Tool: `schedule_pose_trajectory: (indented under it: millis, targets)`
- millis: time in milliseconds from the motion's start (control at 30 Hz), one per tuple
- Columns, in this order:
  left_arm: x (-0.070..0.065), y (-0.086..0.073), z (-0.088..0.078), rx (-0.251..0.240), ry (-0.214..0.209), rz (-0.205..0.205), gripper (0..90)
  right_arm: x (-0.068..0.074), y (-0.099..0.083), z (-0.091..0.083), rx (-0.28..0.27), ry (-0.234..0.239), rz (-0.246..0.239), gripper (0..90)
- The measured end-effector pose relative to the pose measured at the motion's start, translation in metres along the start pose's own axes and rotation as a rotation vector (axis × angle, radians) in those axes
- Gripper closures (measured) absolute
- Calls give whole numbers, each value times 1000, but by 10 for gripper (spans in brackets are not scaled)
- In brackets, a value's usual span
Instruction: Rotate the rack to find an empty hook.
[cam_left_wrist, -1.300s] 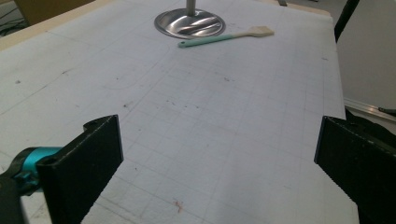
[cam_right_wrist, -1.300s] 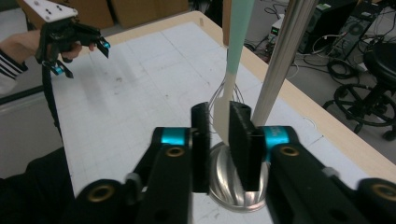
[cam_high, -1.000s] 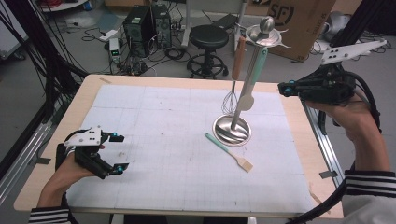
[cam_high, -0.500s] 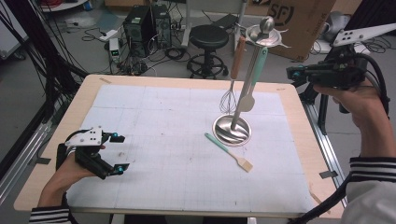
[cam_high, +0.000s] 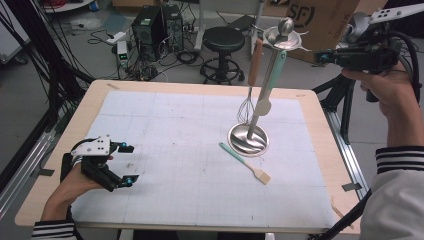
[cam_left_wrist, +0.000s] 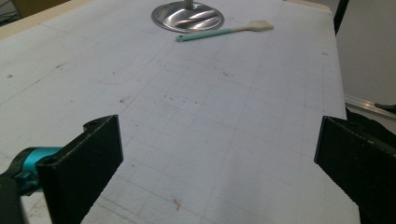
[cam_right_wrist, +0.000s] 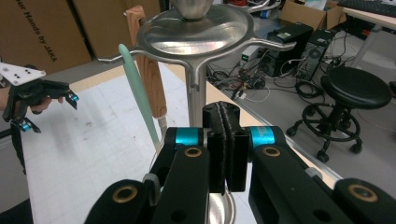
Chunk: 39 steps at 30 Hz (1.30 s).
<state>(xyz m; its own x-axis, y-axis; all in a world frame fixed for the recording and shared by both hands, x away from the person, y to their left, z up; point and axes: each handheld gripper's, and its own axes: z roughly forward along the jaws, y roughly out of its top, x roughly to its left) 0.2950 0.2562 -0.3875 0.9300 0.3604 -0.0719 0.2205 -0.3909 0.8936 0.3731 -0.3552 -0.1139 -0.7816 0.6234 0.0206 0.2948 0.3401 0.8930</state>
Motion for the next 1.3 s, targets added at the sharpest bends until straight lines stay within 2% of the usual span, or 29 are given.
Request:
schedule_pose_trajectory:
  millis: [367,933,1300]
  targets:
    - [-1,0,0,-3,2,0,17,8,9,1,-15,1,-28,888]
    - [-3,1,-1,-8,2,6,17,37,13,6,5,42,-80,889]
    - [-5,1,0,-5,0,9,17,44,15,8,12,48,-91,889]
